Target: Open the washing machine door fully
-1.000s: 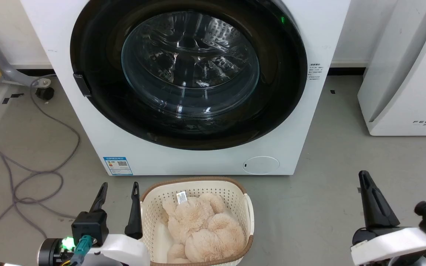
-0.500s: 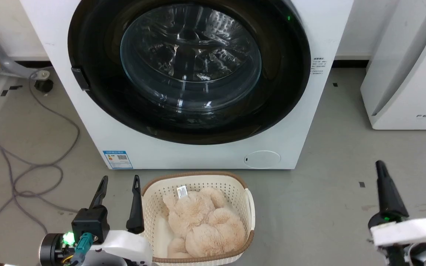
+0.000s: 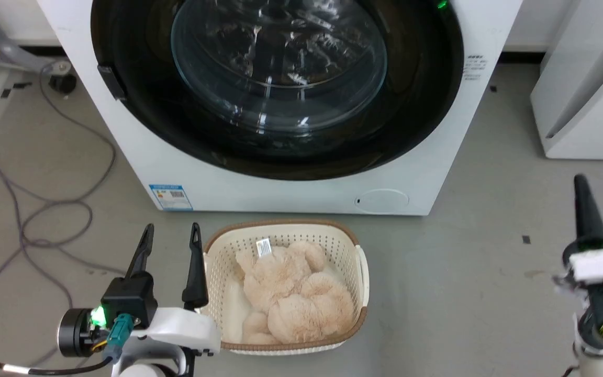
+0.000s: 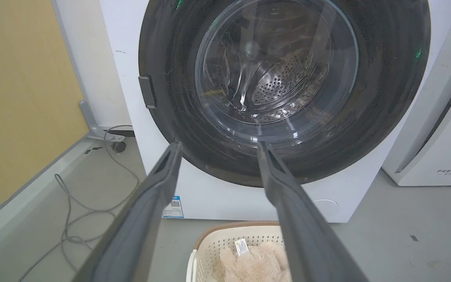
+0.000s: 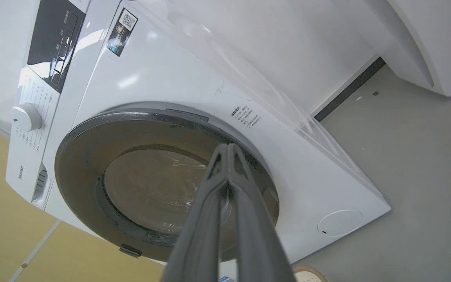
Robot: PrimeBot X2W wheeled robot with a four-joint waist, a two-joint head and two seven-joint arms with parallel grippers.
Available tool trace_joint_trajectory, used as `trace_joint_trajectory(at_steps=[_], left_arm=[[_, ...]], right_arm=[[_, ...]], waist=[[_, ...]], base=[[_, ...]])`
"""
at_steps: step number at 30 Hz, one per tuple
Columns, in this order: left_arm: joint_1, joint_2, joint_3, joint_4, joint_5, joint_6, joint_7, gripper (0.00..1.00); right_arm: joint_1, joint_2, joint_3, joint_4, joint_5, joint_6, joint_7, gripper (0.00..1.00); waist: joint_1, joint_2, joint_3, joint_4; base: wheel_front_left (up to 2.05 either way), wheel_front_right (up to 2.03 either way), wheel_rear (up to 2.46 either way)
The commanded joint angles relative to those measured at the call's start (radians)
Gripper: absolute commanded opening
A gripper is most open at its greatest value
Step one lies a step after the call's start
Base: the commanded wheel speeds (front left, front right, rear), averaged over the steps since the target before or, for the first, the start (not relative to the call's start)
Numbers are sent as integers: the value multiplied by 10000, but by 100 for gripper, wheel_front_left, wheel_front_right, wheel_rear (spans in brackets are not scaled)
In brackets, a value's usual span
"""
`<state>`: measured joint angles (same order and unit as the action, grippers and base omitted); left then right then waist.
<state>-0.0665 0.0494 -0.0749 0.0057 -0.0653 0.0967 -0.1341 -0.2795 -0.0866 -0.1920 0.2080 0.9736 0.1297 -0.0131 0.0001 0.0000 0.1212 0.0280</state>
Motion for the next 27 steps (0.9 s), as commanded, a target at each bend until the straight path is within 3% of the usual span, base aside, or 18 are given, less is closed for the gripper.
trace_joint_trajectory(at_steps=[1,13,27], left_arm=[[-176,6,-21,-37,-65,62,-84,100],[-839,7,-190,-187,-77,241,-334,100],[-1425,7,-438,-307,-204,531,-626,100]], right_arm=[[-264,-90,-78,109,288,6,33,0],[-2872,-907,-401,1810,1325,7,238,0],[-5685,-1658,171,3669,2144,8,686,0]], waist=[[-1,0,112,52],[-1,0,1083,370],[-1,0,2082,730]], base=[[0,0,0],[0,0,0],[0,0,0]])
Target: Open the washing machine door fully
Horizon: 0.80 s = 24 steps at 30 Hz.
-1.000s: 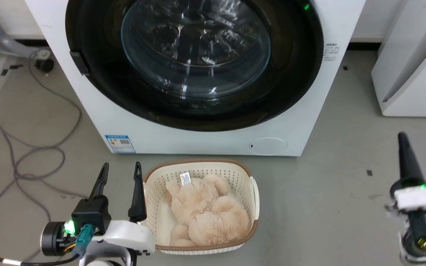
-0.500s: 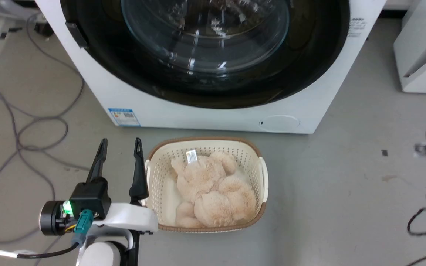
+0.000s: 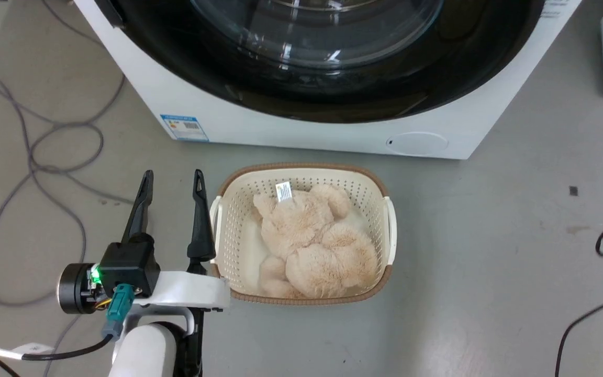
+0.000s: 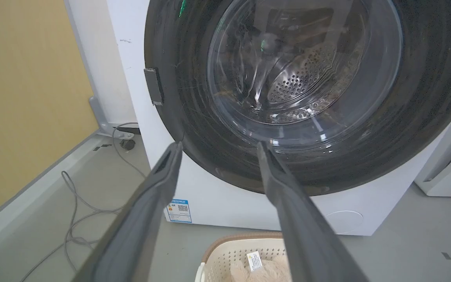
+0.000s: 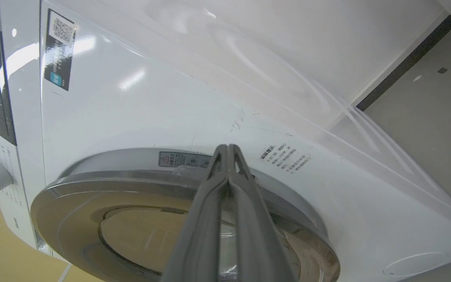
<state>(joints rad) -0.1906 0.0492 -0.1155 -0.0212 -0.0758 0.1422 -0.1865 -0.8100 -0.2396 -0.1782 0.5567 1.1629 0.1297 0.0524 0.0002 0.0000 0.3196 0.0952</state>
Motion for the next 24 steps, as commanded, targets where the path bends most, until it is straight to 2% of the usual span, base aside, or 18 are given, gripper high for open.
trace_joint_trajectory(at_steps=[1,15,24], left_arm=[[-219,9,-53,-39,-109,95,-124,100],[-698,10,-406,-75,-315,390,-416,100],[-911,10,-593,-94,-434,622,-604,100]], right_arm=[[-563,-156,86,298,312,8,57,0],[-2891,-555,1145,1706,1010,9,518,0],[-3648,-739,1910,2369,1789,9,1264,0]], waist=[[-2,0,150,82],[-2,0,882,442],[-2,0,1193,662]], base=[[0,0,0],[0,0,0],[0,0,0]])
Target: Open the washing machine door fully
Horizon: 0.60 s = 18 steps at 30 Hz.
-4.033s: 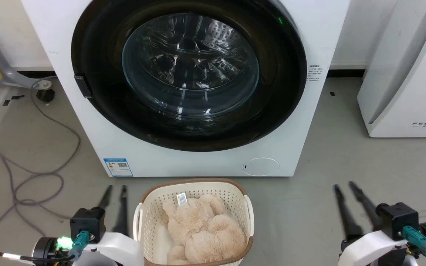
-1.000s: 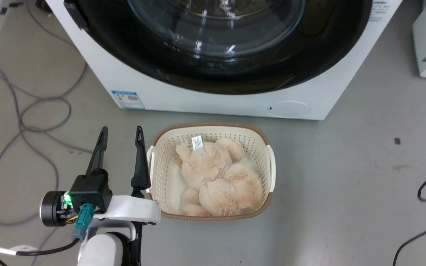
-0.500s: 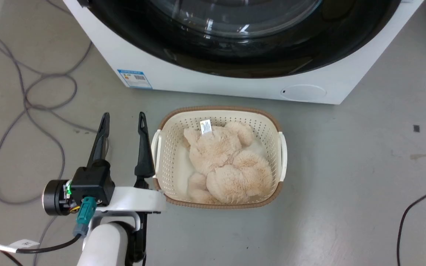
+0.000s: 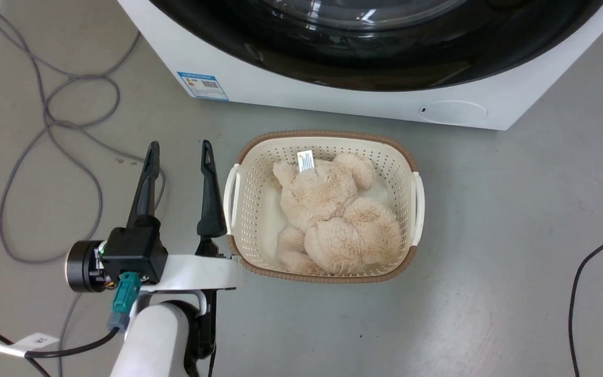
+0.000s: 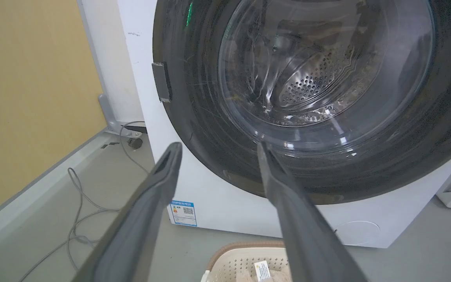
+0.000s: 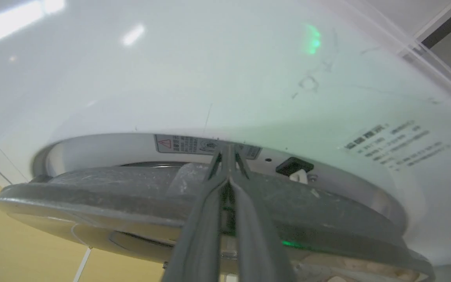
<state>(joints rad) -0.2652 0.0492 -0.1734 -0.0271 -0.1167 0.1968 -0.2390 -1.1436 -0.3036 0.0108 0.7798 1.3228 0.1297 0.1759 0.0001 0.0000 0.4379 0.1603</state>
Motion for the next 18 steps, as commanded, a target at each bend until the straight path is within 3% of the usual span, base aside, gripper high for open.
trace_joint_trajectory(at_steps=[1,8,18], left_arm=[[-182,10,-23,-33,-31,97,-100,100],[-259,10,-48,-5,-23,165,-228,100],[-52,10,83,152,20,55,-228,100]], right_arm=[[-355,-123,133,176,290,9,193,0],[-495,-225,863,317,1205,10,1779,0],[318,-313,1241,-177,1602,10,2742,0]], waist=[[-1,0,29,19],[-1,0,83,0],[-1,0,-422,-205]], base=[[0,0,0],[0,0,0],[0,0,0]])
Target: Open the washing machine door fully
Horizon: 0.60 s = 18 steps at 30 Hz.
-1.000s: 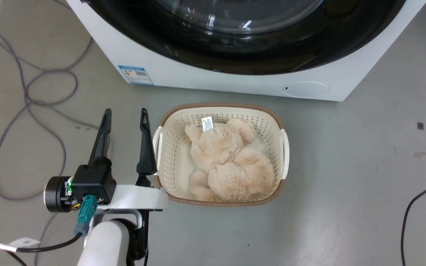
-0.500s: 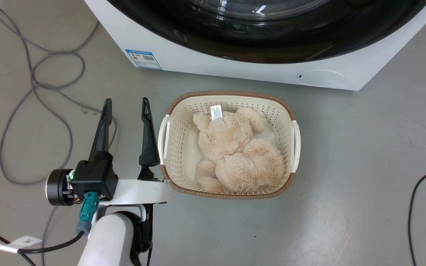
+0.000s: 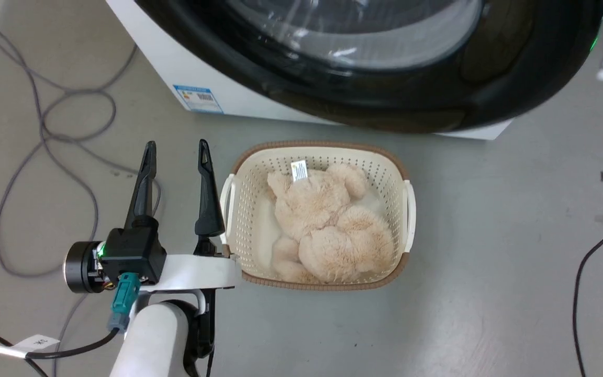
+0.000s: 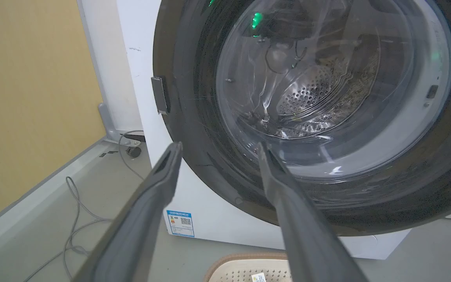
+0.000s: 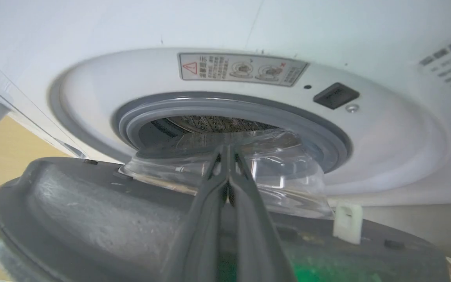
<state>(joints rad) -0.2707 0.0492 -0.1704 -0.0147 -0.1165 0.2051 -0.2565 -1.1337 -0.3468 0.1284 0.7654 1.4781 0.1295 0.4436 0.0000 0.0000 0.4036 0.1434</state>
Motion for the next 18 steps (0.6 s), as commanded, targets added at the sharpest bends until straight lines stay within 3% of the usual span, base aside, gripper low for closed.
trace_joint_trajectory(at_steps=[1,18], left_arm=[[42,10,72,49,21,-43,-53,100],[970,10,422,460,166,-331,-53,100]], right_arm=[[349,122,77,-116,124,12,155,0],[3755,293,837,-2572,635,12,1097,0]], waist=[[0,0,-160,-57],[0,0,-1562,-402]], base=[[0,0,0],[0,0,0]])
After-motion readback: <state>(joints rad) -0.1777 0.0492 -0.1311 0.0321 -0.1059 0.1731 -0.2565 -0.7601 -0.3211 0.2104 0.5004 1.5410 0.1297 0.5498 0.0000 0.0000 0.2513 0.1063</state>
